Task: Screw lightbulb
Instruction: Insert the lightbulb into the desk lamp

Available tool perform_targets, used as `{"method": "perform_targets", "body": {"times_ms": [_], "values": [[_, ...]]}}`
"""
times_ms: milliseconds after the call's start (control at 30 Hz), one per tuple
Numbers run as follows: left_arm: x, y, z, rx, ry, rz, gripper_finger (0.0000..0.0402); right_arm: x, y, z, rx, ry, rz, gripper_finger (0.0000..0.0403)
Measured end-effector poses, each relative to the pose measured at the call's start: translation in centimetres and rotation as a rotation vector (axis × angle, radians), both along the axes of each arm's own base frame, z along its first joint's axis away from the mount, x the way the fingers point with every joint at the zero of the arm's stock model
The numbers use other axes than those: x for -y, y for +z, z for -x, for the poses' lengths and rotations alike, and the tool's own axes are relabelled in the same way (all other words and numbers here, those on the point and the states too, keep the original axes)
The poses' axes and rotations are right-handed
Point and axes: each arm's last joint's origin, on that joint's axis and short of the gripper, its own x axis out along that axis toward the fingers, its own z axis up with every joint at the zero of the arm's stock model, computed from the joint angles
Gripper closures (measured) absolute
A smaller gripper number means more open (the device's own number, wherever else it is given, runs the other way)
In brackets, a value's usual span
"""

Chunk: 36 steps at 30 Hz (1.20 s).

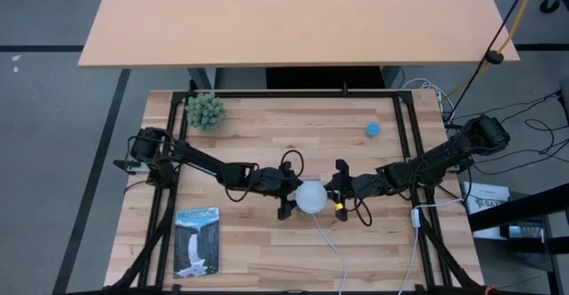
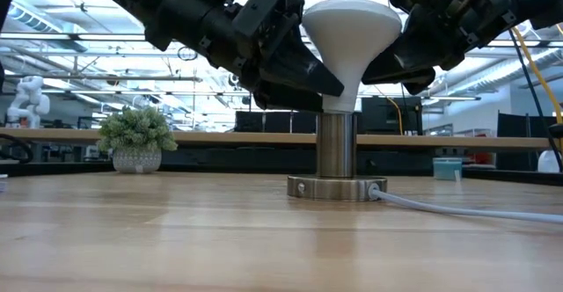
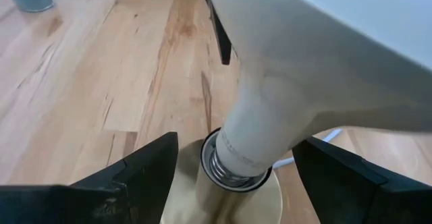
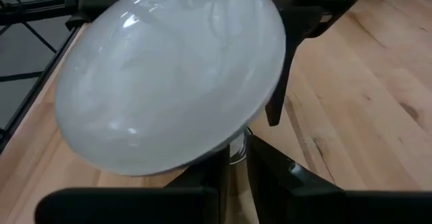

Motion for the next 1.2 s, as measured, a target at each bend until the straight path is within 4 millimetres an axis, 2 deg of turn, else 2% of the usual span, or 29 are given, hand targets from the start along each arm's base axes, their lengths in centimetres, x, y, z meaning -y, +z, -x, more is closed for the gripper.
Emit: {"method": "perform_targets", "body": {"times_ms": [467,733,833,900,1000,1200], "values": [[0.0,0.0,0.0,-0.005,0.002,0.001,0.0106,-0.2,0.0,0.0,-0.01,-0.005,-0.139,0.0358],[-0.1,-0.1,0.1,-0.016,0.007,0.005,0.0106,0.1,-0.4,0.2,-0.041,-0.06,-0.092,0.0358],[-0.1,-0.1,0.1,-0.015,0.007,0.006,0.0106,0.4,-0.4,0.2,-0.031,-0.132,-0.012,0.0364],[-0.1,-0.1,0.0,-0.012,0.007,0.007,0.0106,0.4,-0.2,0.1,-0.014,-0.121,0.006,0.0371],[-0.1,0.0,0.0,0.002,0.008,0.011,0.0106,0.2,0.1,-0.1,0.025,-0.087,-0.017,0.0382],[-0.2,0.1,-0.1,0.017,0.013,0.014,0.0106,0.3,0.6,-0.3,0.081,-0.124,-0.095,0.0399]]}}
